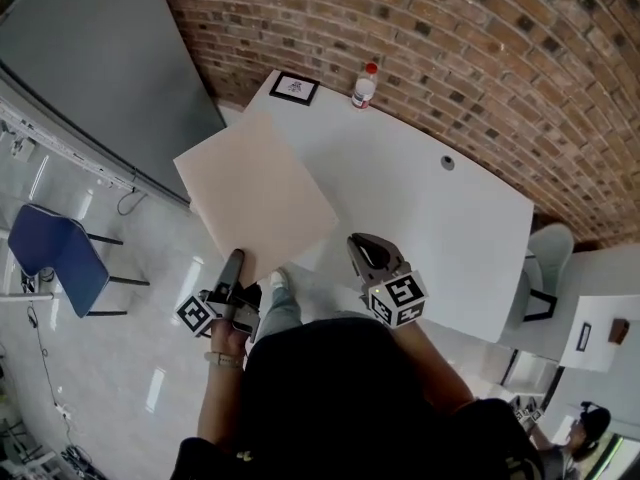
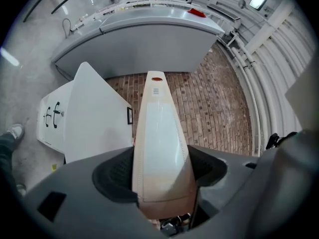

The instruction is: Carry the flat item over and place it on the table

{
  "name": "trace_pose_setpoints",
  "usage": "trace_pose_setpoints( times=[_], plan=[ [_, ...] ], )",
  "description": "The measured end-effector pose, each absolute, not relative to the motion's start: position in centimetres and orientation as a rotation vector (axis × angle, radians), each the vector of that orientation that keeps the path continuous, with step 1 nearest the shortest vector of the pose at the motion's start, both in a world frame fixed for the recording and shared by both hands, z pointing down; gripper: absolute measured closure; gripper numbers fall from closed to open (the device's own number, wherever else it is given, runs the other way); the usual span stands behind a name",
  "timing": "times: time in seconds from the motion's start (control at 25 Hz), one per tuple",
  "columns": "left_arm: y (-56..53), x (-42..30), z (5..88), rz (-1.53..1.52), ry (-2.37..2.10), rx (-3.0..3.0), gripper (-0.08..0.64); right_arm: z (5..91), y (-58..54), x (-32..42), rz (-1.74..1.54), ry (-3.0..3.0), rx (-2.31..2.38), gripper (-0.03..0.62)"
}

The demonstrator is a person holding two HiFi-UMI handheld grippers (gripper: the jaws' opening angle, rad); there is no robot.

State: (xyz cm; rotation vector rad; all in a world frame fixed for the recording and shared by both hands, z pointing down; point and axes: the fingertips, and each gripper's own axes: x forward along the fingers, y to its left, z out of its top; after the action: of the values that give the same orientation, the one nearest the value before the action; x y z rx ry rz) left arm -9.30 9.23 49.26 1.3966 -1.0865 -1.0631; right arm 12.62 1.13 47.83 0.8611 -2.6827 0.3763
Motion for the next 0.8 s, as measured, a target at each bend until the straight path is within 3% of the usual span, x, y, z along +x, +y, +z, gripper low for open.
trace_pose_setpoints(
  times=[0.56,0.8],
  plan=[
    [-1.4,-17.0,53.8,-0.902,-0.905,1.36,0.267,49.3,-4.2,4.8,0.445,-2.553,1.035,0.557],
    [-5.1,-18.5,56.1,-0.848,-0.872,1.317,0.267,50.9,-6.2,2.6,0.479,-2.5,1.033,0.514]
  ],
)
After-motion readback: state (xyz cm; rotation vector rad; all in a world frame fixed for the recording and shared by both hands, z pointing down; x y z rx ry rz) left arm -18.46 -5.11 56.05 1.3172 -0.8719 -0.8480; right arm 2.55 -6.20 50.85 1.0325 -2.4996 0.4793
